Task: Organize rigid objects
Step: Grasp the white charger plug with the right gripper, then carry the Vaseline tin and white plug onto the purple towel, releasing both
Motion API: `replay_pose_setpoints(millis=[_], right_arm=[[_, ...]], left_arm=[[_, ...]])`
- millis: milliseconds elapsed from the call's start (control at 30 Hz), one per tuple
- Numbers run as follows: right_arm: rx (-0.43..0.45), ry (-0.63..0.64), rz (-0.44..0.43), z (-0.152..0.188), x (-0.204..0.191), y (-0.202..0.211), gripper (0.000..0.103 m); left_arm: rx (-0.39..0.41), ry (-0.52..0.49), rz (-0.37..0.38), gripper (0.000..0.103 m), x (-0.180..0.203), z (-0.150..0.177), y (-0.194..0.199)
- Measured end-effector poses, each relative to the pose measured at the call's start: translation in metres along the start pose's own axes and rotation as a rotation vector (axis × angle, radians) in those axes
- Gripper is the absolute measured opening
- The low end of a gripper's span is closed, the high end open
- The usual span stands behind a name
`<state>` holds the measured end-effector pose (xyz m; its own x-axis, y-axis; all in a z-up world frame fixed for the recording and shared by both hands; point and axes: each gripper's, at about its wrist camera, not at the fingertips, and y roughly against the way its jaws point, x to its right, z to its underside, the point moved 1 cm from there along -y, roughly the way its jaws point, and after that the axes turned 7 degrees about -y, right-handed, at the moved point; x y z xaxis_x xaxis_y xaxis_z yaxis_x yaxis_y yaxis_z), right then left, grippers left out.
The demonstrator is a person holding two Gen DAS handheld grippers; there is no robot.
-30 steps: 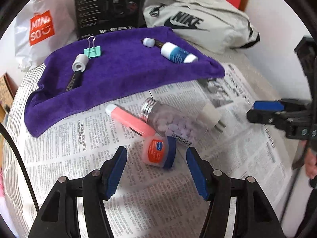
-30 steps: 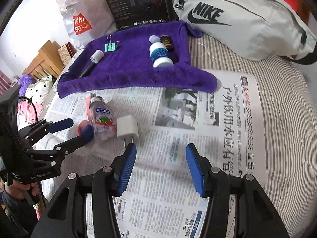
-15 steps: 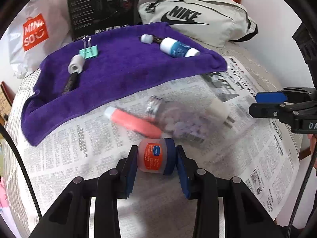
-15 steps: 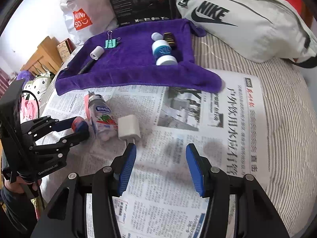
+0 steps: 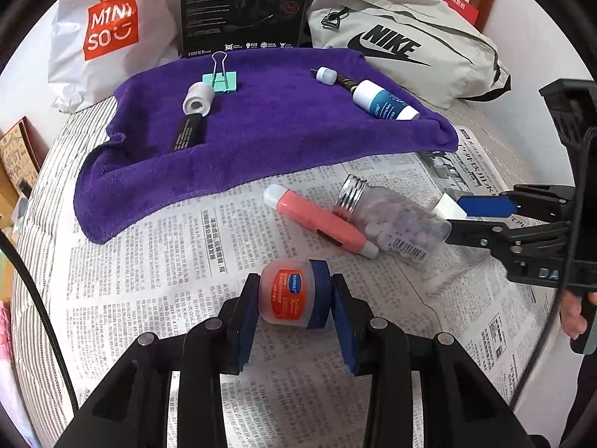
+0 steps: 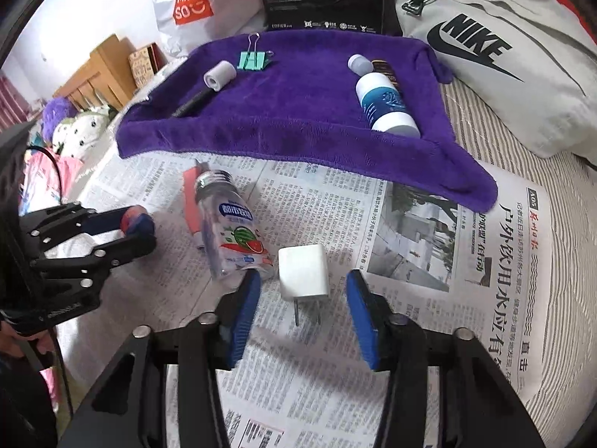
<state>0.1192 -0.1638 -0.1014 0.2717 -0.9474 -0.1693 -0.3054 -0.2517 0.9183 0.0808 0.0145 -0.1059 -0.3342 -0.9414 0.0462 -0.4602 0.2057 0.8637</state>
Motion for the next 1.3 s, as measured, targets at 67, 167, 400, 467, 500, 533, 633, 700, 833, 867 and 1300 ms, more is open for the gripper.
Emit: replay_pose_setpoints(millis=[67, 167, 400, 467, 500, 533, 633, 700, 833, 867, 1300], right_arm=[[-0.007, 0.008, 0.011, 0.0, 0.0, -0.005, 0.034], [-0.009, 0.015, 0.018, -0.001, -0.002, -0.013, 0.03], [-0.003, 0.039, 0.021, -0.004, -0.002, -0.01, 0.028], [-0.002, 0.035, 0.013, -0.005, 0.002, -0.004, 0.028], [0.0, 0.031, 0.011, -0.007, 0.004, 0.0, 0.028], [0.002, 0.028, 0.008, -0.008, 0.006, 0.003, 0.028], [0.007, 0.022, -0.006, -0.013, 0.01, 0.012, 0.028], [0.012, 0.028, -0.01, -0.016, 0.009, 0.017, 0.028], [0.018, 0.044, -0.034, -0.026, 0.007, 0.023, 0.028], [0.019, 0.048, -0.044, -0.028, 0.006, 0.024, 0.028], [0.068, 0.055, -0.048, -0.09, -0.004, 0.014, 0.028]], left_arm=[[-0.001, 0.003, 0.001, 0.035, -0.001, 0.001, 0.0], [0.002, 0.016, 0.006, 0.035, -0.004, 0.001, -0.001], [0.017, 0.039, 0.003, 0.035, -0.011, 0.002, 0.004], [0.023, 0.046, 0.0, 0.035, -0.015, 0.001, 0.007], [0.027, 0.049, -0.004, 0.035, -0.018, -0.001, 0.008], [0.033, 0.052, -0.009, 0.035, -0.021, -0.002, 0.01], [0.047, 0.062, -0.018, 0.035, -0.028, -0.008, 0.015], [0.056, 0.066, -0.022, 0.035, -0.033, -0.014, 0.018], [0.074, 0.07, -0.028, 0.035, -0.043, -0.024, 0.025], [0.079, 0.072, -0.029, 0.035, -0.045, -0.027, 0.026], [0.109, 0.087, -0.051, 0.035, -0.069, -0.061, 0.029]])
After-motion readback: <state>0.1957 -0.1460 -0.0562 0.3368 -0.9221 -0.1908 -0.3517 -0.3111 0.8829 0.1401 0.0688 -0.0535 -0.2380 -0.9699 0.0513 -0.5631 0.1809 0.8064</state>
